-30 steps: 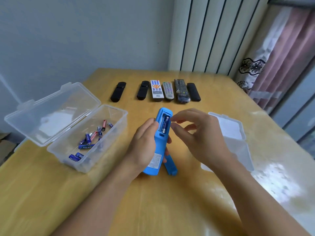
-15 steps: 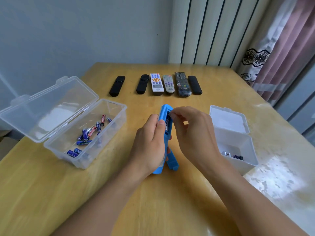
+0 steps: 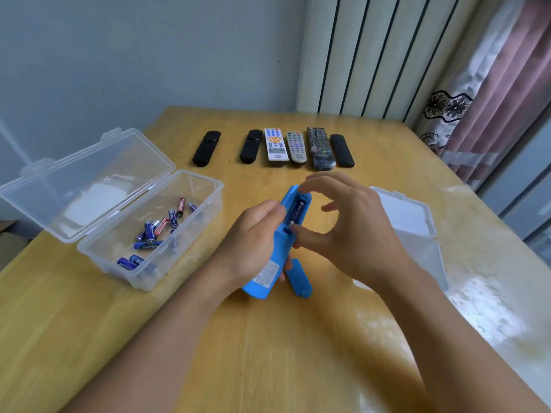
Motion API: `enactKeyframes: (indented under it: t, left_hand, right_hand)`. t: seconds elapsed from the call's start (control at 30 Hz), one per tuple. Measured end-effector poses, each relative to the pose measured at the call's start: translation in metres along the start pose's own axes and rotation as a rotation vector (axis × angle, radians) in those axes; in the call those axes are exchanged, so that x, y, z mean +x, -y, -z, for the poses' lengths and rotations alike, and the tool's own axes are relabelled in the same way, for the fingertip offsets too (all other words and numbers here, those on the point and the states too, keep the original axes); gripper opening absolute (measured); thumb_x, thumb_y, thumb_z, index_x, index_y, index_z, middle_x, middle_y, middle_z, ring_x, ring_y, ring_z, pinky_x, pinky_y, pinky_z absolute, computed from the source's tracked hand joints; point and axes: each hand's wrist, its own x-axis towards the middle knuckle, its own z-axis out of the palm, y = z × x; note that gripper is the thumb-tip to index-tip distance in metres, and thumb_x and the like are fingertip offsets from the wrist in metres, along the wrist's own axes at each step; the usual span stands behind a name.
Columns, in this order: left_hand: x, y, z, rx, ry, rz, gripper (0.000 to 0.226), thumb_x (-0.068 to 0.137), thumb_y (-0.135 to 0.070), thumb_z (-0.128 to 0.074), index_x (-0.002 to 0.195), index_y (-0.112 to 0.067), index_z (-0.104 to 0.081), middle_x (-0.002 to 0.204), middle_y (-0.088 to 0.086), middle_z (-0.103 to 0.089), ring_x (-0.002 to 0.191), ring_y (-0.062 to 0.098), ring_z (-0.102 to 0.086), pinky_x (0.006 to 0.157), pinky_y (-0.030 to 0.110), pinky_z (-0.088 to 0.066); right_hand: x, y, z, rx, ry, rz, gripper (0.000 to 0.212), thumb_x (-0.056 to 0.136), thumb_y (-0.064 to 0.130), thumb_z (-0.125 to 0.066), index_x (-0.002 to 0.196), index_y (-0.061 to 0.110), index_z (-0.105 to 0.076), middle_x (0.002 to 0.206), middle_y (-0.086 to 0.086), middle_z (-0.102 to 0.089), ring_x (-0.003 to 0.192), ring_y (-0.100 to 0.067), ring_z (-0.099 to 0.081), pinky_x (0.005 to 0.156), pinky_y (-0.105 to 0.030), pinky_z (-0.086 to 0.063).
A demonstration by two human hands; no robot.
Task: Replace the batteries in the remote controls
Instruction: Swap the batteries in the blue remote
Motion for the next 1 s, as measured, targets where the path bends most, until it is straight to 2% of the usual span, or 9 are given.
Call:
enactKeyframes:
  t: [0.17,0.4,0.53,0.63,0.7,0.87,1.0]
  left_hand:
    - [0.001,0.004,0.003,0.102,0.065,0.033,0.031,0.11,-0.03,-0.038,0.105,-0.007,-0.057,0.082,0.012,-0.068,0.055,0.027,-0.06,0.046,0.034,-0.05]
    - [0.001,0.01,0.001,0.205,0.06,0.045,0.03,0.109,-0.034,-0.039,0.101,-0.013,-0.058,0.087,0.017,-0.069,0.053,0.026,-0.06,0.047,0.038,-0.053]
    - [0.004,0.01,0.001,0.228,0.047,0.021,0.031,0.11,-0.033,-0.037,0.104,-0.01,-0.057,0.085,0.018,-0.069,0.054,0.027,-0.06,0.047,0.039,-0.053]
    - [0.006,0.012,0.0,0.227,0.034,0.035,0.031,0.11,-0.033,-0.038,0.104,-0.009,-0.056,0.066,0.002,-0.064,0.052,0.026,-0.06,0.046,0.037,-0.052]
    - [0.007,0.012,0.0,0.223,0.032,0.046,0.032,0.11,-0.034,-0.038,0.104,-0.008,-0.056,0.06,-0.001,-0.06,0.05,0.024,-0.06,0.045,0.035,-0.051]
    - [0.008,0.013,-0.001,0.19,0.037,0.075,0.034,0.11,-0.034,-0.038,0.105,-0.007,-0.056,0.067,0.009,-0.059,0.051,0.027,-0.061,0.045,0.036,-0.052]
    - [0.008,0.011,-0.001,0.097,0.061,0.124,0.032,0.11,-0.033,-0.037,0.102,-0.012,-0.06,0.076,0.014,-0.065,0.052,0.027,-0.062,0.045,0.034,-0.052]
  right_hand:
    - [0.002,-0.002,0.006,-0.042,0.101,-0.066,0.062,0.068,0.033,-0.091,0.124,0.022,-0.065,0.109,0.01,-0.07,0.096,-0.006,-0.065,0.08,-0.026,-0.06]
    - [0.001,0.002,0.004,-0.158,0.169,-0.056,0.067,0.066,0.04,-0.09,0.125,0.026,-0.061,0.104,0.006,-0.071,0.095,-0.015,-0.065,0.081,-0.037,-0.059]
    - [0.004,0.003,0.0,-0.182,0.158,-0.028,0.06,0.066,0.04,-0.089,0.117,0.025,-0.06,0.097,0.003,-0.07,0.092,-0.02,-0.065,0.076,-0.04,-0.059]
    - [0.003,0.004,-0.003,-0.187,0.162,-0.023,0.058,0.067,0.039,-0.088,0.113,0.023,-0.058,0.095,0.002,-0.069,0.089,-0.022,-0.064,0.074,-0.04,-0.059]
    - [0.001,0.003,-0.004,-0.174,0.148,-0.018,0.057,0.067,0.038,-0.087,0.113,0.022,-0.057,0.095,0.001,-0.069,0.087,-0.022,-0.064,0.072,-0.04,-0.059]
    - [-0.002,0.004,-0.011,-0.215,0.143,0.026,0.05,0.071,0.035,-0.079,0.111,0.022,-0.052,0.088,0.001,-0.068,0.079,-0.022,-0.064,0.067,-0.04,-0.056]
    - [-0.005,-0.004,-0.01,-0.158,0.125,0.004,0.029,0.079,0.029,-0.071,0.104,0.023,-0.057,0.087,-0.001,-0.07,0.084,-0.026,-0.067,0.07,-0.043,-0.058]
